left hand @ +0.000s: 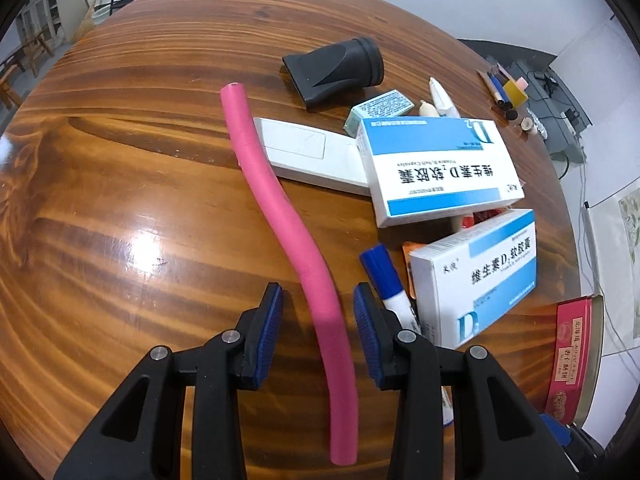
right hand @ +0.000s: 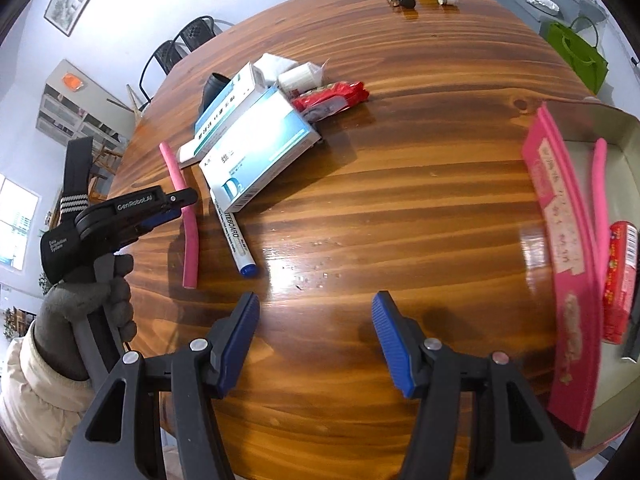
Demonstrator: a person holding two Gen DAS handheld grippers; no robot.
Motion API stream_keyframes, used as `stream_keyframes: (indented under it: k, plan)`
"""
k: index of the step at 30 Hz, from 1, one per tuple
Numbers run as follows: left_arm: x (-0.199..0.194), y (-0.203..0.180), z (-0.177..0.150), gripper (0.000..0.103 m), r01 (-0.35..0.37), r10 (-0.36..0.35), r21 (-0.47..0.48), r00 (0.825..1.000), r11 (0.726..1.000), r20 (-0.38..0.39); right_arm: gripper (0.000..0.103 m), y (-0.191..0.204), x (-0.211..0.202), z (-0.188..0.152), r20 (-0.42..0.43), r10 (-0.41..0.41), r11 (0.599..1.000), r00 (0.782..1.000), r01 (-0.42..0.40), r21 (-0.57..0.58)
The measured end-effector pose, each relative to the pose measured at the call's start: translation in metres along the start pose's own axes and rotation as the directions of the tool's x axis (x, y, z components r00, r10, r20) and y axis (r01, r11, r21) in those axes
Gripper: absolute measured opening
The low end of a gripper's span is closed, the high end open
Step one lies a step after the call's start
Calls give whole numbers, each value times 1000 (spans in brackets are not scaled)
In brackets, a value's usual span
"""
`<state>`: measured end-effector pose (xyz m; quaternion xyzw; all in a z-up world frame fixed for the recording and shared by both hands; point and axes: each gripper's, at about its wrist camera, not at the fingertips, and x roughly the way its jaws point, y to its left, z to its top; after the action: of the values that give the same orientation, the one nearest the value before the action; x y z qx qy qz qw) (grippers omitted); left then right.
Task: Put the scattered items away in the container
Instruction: 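Grasp the other pink foam tube with the left gripper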
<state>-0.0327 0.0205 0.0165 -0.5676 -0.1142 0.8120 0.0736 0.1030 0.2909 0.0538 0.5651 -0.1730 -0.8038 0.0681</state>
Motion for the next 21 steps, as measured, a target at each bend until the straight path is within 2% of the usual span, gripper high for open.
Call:
stream_keyframes:
  k: [6, 8, 11, 12, 21]
  plan:
    - [0, 1, 2, 39, 0, -2, 86, 1000, 996, 19, 63, 18, 20, 8, -21, -6, 1000, 1000, 5, -26]
    - [-2, -1, -2, 27, -10, 6, 157, 1000, 988, 22, 63, 24, 26, 11, -26, -7, 999, 1000, 6, -39]
    - [-5, 3, -8, 19, -2, -1, 204, 1000, 979, 18, 63, 34, 35, 16, -34, -5, 998, 999, 3, -61]
    - [-7, 7, -10, 16, 2, -5, 207, 1000, 978, 16, 63, 37, 39, 18, -36, -3, 998, 999, 1, -70]
    - [-23, 31, -22, 16, -3, 0, 201, 1000, 980, 15, 63, 75, 69, 36, -40, -3, 981, 999, -5, -196]
